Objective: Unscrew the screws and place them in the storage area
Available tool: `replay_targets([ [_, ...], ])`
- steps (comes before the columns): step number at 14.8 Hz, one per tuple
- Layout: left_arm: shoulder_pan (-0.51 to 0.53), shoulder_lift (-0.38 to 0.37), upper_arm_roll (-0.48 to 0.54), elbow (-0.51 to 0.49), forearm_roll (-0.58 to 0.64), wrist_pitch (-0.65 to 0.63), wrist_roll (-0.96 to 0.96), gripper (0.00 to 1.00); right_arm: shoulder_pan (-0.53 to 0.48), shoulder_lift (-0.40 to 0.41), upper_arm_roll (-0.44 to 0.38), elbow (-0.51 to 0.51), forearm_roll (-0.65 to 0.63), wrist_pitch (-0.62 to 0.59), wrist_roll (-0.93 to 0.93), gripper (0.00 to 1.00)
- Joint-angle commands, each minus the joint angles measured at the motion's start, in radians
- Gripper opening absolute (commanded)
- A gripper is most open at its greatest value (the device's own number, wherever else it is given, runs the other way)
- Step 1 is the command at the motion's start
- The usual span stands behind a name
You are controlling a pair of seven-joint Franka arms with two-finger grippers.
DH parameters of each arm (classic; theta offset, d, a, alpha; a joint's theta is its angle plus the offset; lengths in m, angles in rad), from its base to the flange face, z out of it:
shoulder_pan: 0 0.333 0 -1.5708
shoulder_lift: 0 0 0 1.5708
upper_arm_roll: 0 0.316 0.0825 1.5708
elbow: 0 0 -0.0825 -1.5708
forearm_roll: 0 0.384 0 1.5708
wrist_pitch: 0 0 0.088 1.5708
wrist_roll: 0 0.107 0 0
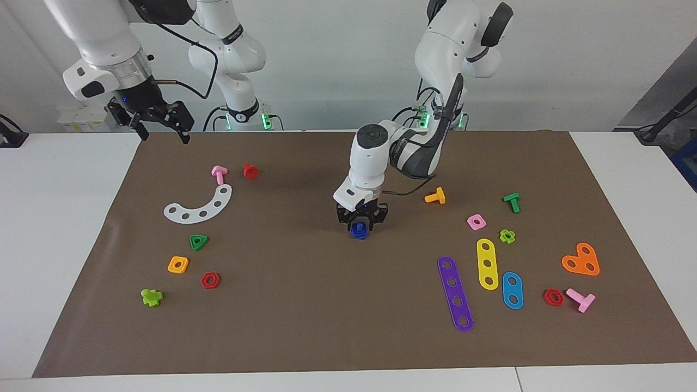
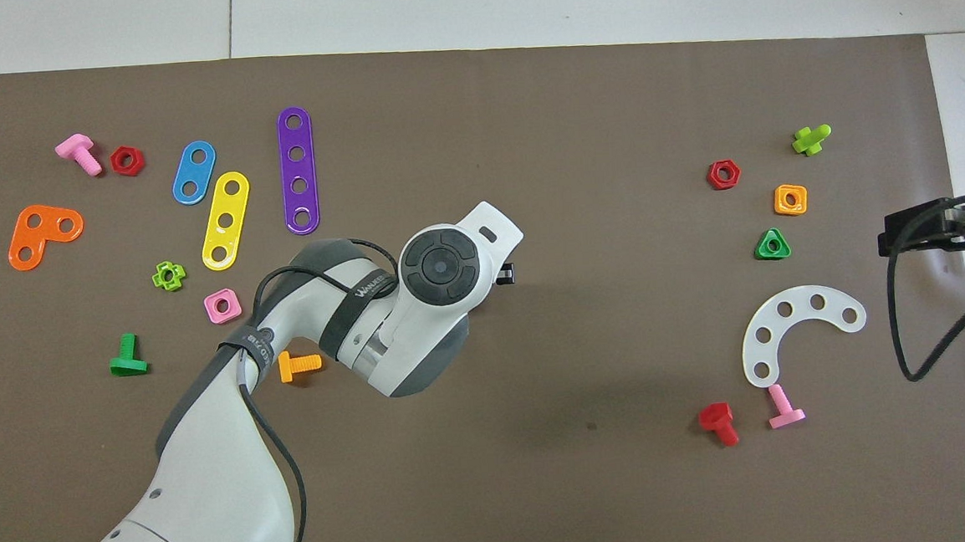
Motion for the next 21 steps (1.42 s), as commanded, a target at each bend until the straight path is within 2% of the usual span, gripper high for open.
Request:
replay_targets([
  [1,-0.008,-0.009,0.014,-0.028,0.026,0.024,-0.024,0.65,-0.006,-0.006,0.003,-0.002,0.005,-0.011,-0.020,1.00],
  [9,-0.004,-0.009,0.014,-0.028,0.026,0.025,-0.024,0.57,-0.006,-0.006,0.003,-0.002,0.005,-0.011,-0.020,1.00],
  [18,-0.001,-0.009,0.012,-0.026,0.026,0.024,-0.023,0.39,-0.006,-0.006,0.003,-0.002,0.005,-0.011,-0.020,1.00],
  [21,-0.001,-0.009,0.014,-0.019,0.026,0.015,-0.023,0.39,-0.006,-0.006,0.003,-0.002,0.005,-0.011,-0.020,1.00],
])
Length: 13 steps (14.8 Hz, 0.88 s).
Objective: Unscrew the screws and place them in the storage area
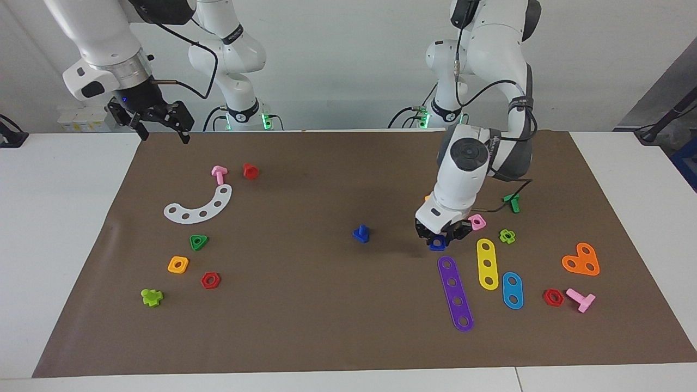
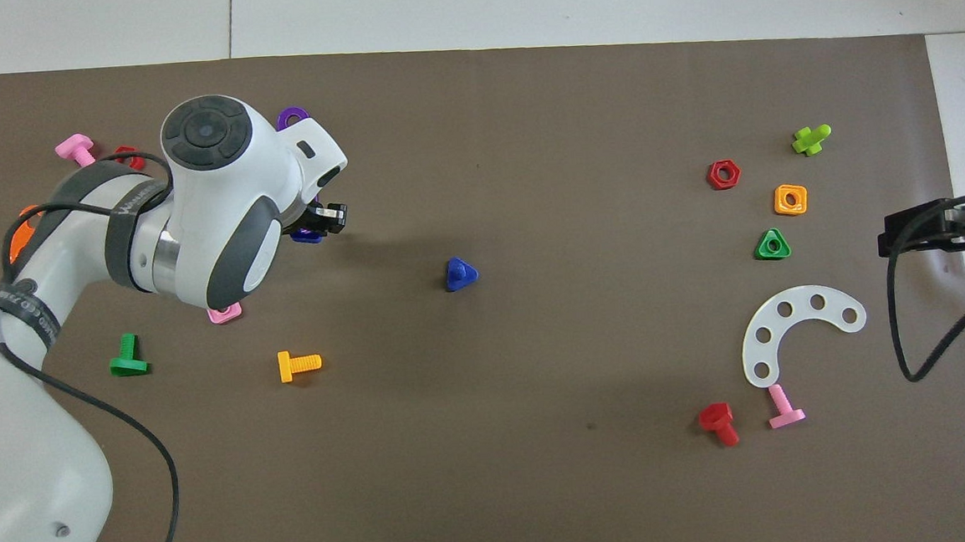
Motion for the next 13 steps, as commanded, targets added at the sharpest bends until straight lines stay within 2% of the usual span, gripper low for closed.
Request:
replay_targets([
  [1,0.009,-0.072,-0.007,-0.110,-0.007,0.038,0.033,0.43,-0.003,0.000,0.007,-0.002,0.005,0.085,-0.011,1.00],
  [2,0.010,-0.078,-0.005,-0.128,-0.007,0.056,0.042,0.46,0.006,0.004,0.009,-0.002,0.003,0.094,-0.013,1.00],
  [4,0.019,-0.085,-0.004,-0.162,-0.007,0.101,0.056,0.59,0.009,0.010,0.011,0.001,0.005,0.096,-0.019,1.00],
  [5,0.019,-0.085,-0.004,-0.161,-0.007,0.099,0.056,0.68,0.009,0.015,0.011,0.003,0.005,0.099,-0.019,1.00],
  [7,0.023,-0.085,-0.005,-0.141,-0.007,0.095,0.056,0.75,0.009,0.041,0.030,0.015,0.000,0.102,-0.016,1.00],
  [9,0.045,-0.085,-0.010,-0.078,-0.014,0.052,0.055,0.78,0.011,0.093,0.047,0.096,0.002,0.088,-0.010,1.00],
  [11,0.055,-0.085,-0.002,0.049,-0.075,-0.069,0.055,0.77,0.012,0.138,0.063,0.142,0.002,0.073,0.001,1.00],
  [13,0.086,-0.087,-0.001,0.184,-0.082,-0.222,0.055,0.73,0.052,0.200,0.095,0.197,-0.015,0.055,0.077,1.00],
])
